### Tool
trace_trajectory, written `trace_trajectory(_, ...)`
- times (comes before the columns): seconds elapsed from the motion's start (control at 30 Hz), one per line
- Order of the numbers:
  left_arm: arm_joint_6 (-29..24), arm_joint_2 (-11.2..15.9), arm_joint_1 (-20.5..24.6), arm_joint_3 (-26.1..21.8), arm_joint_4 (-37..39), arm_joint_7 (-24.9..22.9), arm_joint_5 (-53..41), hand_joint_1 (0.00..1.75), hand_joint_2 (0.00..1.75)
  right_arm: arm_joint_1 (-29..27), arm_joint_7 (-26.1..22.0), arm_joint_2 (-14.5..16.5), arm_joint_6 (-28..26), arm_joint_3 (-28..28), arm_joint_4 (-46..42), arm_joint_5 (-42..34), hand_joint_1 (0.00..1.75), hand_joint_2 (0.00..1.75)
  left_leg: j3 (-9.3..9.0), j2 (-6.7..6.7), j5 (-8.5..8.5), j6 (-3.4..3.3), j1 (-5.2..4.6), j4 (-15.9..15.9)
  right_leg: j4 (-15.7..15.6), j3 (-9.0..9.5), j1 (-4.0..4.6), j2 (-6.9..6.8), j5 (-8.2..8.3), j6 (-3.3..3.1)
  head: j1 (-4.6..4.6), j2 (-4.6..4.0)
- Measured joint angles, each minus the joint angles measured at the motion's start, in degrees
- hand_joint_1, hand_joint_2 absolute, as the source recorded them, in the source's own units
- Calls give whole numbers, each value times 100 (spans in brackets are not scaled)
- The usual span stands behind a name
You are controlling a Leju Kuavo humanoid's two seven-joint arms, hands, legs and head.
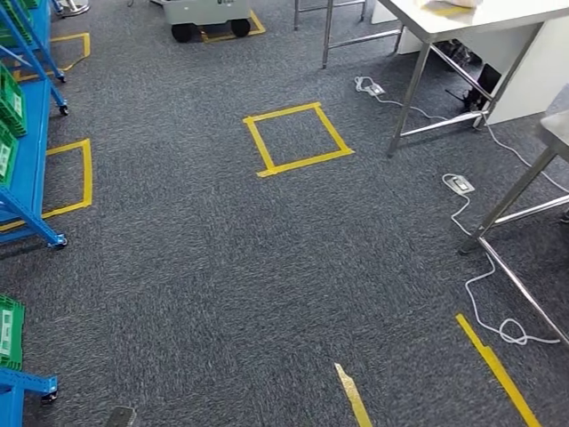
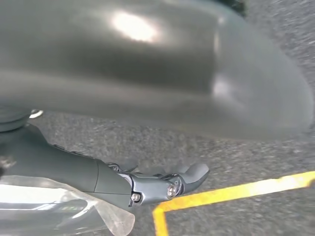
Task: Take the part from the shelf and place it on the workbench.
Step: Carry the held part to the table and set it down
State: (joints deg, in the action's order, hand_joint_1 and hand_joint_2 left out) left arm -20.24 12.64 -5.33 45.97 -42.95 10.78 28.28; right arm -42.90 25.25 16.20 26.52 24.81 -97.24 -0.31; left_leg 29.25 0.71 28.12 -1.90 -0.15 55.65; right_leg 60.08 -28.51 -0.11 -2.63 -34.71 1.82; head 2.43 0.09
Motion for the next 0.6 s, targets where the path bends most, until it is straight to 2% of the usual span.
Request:
trace_trajectory(0.03,-9,-1,13,10,0,3,21,0,0,-22,-16,-34,-100,-45,-1,-43,0,0,7,-58,-6,-11,-1,-3,388,-189,-9,155,-184,17,8,0)
trace_trajectory(0.07,-14,-2,25,21,1,5,39,0,0,-40,-33,-66,-208,-91,-1,-82,0,0,15,-119,-6,-17,-3,-3,816,-410,-15,224,-350,30,12,0)
trace_trajectory(0.1,-18,-3,30,34,2,8,63,0,0,-52,-52,-103,-318,-138,-1,-117,0,0,14,-182,-5,-19,-5,-1,1152,-601,-18,247,-436,41,15,0)
trace_trajectory(0.13,-20,-3,31,47,4,11,87,0,0,-57,-82,-141,-431,-185,-1,-156,0,0,9,-247,-2,-17,-6,1,1297,-712,-19,256,-405,48,13,0)
trace_trajectory(0.17,-22,-5,33,59,7,21,110,0,0,-58,-122,-177,-553,-230,-1,-196,0,0,-2,-318,4,-15,-5,3,1198,-711,-24,265,-251,51,14,0)
trace_trajectory(0.2,-27,-7,37,70,10,38,138,0,0,-59,-176,-209,-688,-273,-2,-244,0,0,-19,-395,11,-7,-3,6,885,-604,-35,306,-8,51,13,0)
trace_trajectory(0.23,-38,-10,42,80,13,63,163,0,0,-61,-241,-237,-833,-314,-6,-301,0,0,-31,-471,22,7,0,11,478,-447,-54,422,236,49,14,0)
trace_trajectory(0.27,-63,-12,51,89,14,86,189,0,0,-65,-314,-256,-982,-352,-20,-366,0,0,-32,-545,38,28,-7,30,92,-284,-77,564,407,43,13,0)
trace_trajectory(0.3,-101,-9,54,97,2,103,213,0,0,-67,-394,-268,-1129,-384,-51,-436,0,0,-18,-613,47,56,-9,47,-169,-158,-90,684,484,28,9,0)
trace_trajectory(0.33,-152,4,47,108,-22,113,230,0,0,-65,-489,-273,-1264,-407,-98,-509,0,0,11,-677,47,92,-7,63,-291,-93,-94,758,485,6,10,0)
trace_trajectory(0.4,-248,46,9,130,-106,111,253,0,0,-30,-690,-273,-1461,-425,-214,-631,0,0,63,-803,30,166,14,74,-336,-49,-83,678,461,-63,10,0)
trace_trajectory(0.43,-280,69,-15,139,-152,110,257,0,0,-1,-768,-272,-1513,-426,-266,-672,0,0,85,-788,51,197,22,102,-358,-41,-85,609,474,-99,11,0)
trace_trajectory(0.47,-299,86,-27,144,-194,109,261,0,0,26,-819,-271,-1536,-425,-308,-698,0,0,132,-694,126,222,22,207,-383,-26,-88,534,484,-134,-2,0)
trace_trajectory(0.5,-314,101,-25,147,-231,108,261,0,0,44,-849,-270,-1548,-423,-341,-714,0,0,236,-544,264,247,19,430,-406,-12,-90,447,489,-165,-13,0)
trace_trajectory(0.53,-323,108,-18,150,-264,108,263,0,0,56,-880,-267,-1553,-418,-362,-725,0,0,403,-357,450,269,21,776,-412,-2,-78,354,482,-187,-24,0)
trace_trajectory(0.57,-330,113,-7,154,-294,111,270,0,0,72,-927,-259,-1545,-406,-374,-734,0,0,601,-228,635,290,28,1179,-412,-9,-65,258,470,-205,-32,0)
trace_trajectory(0.6,-334,116,-7,157,-324,121,283,0,0,104,-989,-243,-1523,-381,-378,-744,0,0,773,-159,759,307,40,1529,-411,-19,-53,164,456,-216,-32,0)
